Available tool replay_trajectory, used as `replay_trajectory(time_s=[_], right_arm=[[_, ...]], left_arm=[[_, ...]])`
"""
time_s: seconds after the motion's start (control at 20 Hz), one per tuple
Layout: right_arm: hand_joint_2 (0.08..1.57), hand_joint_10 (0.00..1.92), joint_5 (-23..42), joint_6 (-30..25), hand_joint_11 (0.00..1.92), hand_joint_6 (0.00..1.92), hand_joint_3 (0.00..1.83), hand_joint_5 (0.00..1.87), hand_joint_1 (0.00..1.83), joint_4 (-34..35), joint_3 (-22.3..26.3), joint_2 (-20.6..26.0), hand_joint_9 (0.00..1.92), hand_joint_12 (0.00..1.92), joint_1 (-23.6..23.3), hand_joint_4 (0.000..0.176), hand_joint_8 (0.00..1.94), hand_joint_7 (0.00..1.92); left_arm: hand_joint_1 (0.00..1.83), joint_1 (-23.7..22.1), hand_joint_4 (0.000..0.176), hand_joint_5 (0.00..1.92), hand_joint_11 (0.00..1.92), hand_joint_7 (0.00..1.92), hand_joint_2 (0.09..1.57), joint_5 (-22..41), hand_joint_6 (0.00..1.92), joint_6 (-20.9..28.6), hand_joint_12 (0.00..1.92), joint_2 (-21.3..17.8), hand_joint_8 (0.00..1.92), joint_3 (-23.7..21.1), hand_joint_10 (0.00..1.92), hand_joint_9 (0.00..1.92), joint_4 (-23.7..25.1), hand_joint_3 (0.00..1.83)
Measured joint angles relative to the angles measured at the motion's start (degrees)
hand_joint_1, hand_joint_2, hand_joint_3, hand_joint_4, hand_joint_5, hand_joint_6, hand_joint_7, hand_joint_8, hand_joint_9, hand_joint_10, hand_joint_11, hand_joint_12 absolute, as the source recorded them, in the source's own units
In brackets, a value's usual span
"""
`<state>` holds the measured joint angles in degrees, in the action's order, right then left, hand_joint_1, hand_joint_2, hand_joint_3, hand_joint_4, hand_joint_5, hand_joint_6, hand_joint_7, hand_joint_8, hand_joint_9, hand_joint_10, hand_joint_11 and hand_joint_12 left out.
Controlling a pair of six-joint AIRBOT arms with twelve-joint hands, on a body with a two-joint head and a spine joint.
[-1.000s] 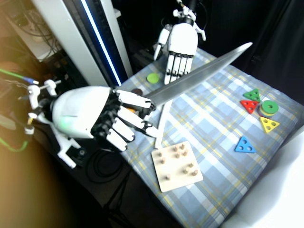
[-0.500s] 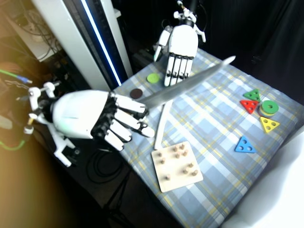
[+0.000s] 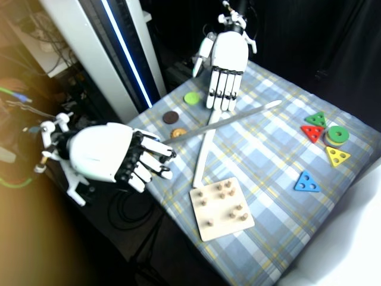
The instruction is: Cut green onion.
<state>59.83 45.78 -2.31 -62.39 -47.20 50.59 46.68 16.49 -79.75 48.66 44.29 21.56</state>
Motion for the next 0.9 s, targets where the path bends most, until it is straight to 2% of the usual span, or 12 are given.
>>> replay_trajectory(time_s=[0.05, 0.25, 0.35, 0.45, 0.5, 0.55, 0.6, 0.65, 0.7, 0.75, 0.8, 0.9], right_arm=[[1.57, 1.92, 0.31, 0.09, 1.38, 1.82, 0.02, 0.51, 0.46, -0.09, -0.44, -0.37, 1.21, 1.92, -0.98, 0.0, 1.94, 0.92], [1.56, 1.92, 0.76, 3.41, 1.33, 1.87, 0.0, 0.44, 0.35, 3.78, -3.3, -2.43, 1.16, 1.92, -5.66, 0.0, 1.94, 0.84], [1.57, 1.92, 1.57, 3.48, 1.35, 1.84, 0.01, 0.41, 0.27, 5.99, -4.98, -2.95, 1.17, 1.92, -8.26, 0.016, 1.94, 0.82], [1.56, 1.92, 1.49, 4.09, 1.45, 1.82, 0.0, 0.45, 0.26, 6.08, -5.51, -2.99, 1.31, 1.92, -10.23, 0.0, 1.94, 0.99], [1.54, 1.92, 1.25, 4.37, 1.46, 1.8, 0.0, 0.47, 0.24, 5.77, -5.62, -2.99, 1.33, 1.92, -10.78, 0.021, 1.94, 1.02], [1.53, 1.92, 0.24, 5.09, 1.45, 1.81, 0.0, 0.47, 0.24, 5.09, -5.79, -3.02, 1.32, 1.92, -11.91, 0.022, 1.94, 1.0], [1.54, 1.92, -0.66, 5.44, 1.37, 1.85, 0.0, 0.42, 0.22, 4.68, -6.19, -3.02, 1.19, 1.92, -12.41, 0.042, 1.94, 0.88], [1.5, 1.92, -2.34, 6.14, 1.24, 1.91, 0.03, 0.38, 0.47, 4.7, -6.51, -3.02, 1.05, 1.92, -13.33, 0.149, 1.94, 0.77], [1.5, 1.92, -3.65, 6.75, 1.19, 1.88, 0.02, 0.4, 0.32, 4.87, -6.8, -3.06, 0.98, 1.92, -14.01, 0.086, 1.94, 0.71], [1.5, 1.92, -5.05, 6.91, 1.35, 1.91, 0.01, 0.44, 0.28, 4.81, -7.39, -3.06, 1.19, 1.92, -14.75, 0.08, 1.94, 0.88], [1.5, 1.92, -6.95, 6.99, 1.44, 1.92, 0.0, 0.48, 0.24, 4.66, -8.04, -3.04, 1.32, 1.92, -15.47, 0.087, 1.94, 0.99], [1.5, 1.92, -9.01, 6.99, 1.47, 1.92, 0.0, 0.48, 0.21, 4.44, -8.66, -3.04, 1.35, 1.92, -15.89, 0.084, 1.94, 1.02]], left_arm=[[0.0, 0.0, 0.0, 0.0, 0.0, 0.0, 1.34, 0.37, 0.0, -0.02, 0.0, -0.24, 0.0, 0.0, 0.0, 0.0, -1.03, 0.0], [0.0, 0.0, 0.0, 0.0, 0.0, 0.0, 1.34, 2.84, 0.0, -0.02, 0.0, -2.93, 0.0, -0.09, 0.0, 0.0, -3.48, 0.0], [0.0, 0.17, 0.0, 0.0, 0.0, 0.0, 1.36, 4.09, 0.0, -0.02, 0.0, -4.15, 0.0, -0.59, 0.0, 0.0, -4.74, 0.01], [0.0, 0.66, 0.0, 0.0, 0.0, 0.0, 1.36, 5.64, 0.0, 0.0, 0.0, -4.63, 0.0, -0.92, 0.0, 0.0, -5.64, 0.0], [0.0, 0.76, 0.0, 0.0, 0.0, 0.0, 1.36, 6.19, 0.0, -0.02, 0.0, -4.68, 0.0, -0.92, 0.0, 0.0, -6.36, 0.0], [0.0, 0.87, 0.0, 0.0, 0.0, 0.0, 1.36, 7.54, 0.0, 0.02, 0.0, -5.42, 0.0, -1.38, 0.0, 0.0, -7.72, 0.0], [0.0, 0.87, 0.0, 0.0, 0.0, 0.0, 1.36, 8.63, 0.0, -0.02, 0.0, -5.92, 0.0, -1.44, 0.0, 0.0, -8.0, 0.01], [0.0, 1.03, 0.0, 0.0, 0.0, 0.0, 1.37, 9.97, 0.0, 0.02, 0.0, -6.38, 0.0, -1.46, 0.0, 0.0, -9.2, 0.01], [0.0, 1.49, 0.0, 0.0, 0.0, 0.01, 1.37, 11.21, 0.0, 0.02, 0.0, -6.82, 0.0, -1.51, 0.0, 0.01, -10.21, 0.01], [0.0, 1.6, 0.0, 0.0, 0.0, 0.01, 1.36, 11.8, 0.0, 0.0, 0.0, -7.28, 0.0, -1.51, 0.01, 0.01, -11.08, 0.01], [0.0, 2.19, 0.0, 0.0, 0.0, 0.0, 1.36, 13.68, 0.0, -0.02, 0.0, -7.74, 0.0, -1.51, 0.0, 0.0, -12.63, 0.01], [0.0, 2.67, 0.0, 0.0, 0.01, 0.0, 1.37, 15.85, 0.0, -0.02, 0.0, -8.61, 0.0, -1.88, 0.0, 0.0, -13.99, 0.01]])
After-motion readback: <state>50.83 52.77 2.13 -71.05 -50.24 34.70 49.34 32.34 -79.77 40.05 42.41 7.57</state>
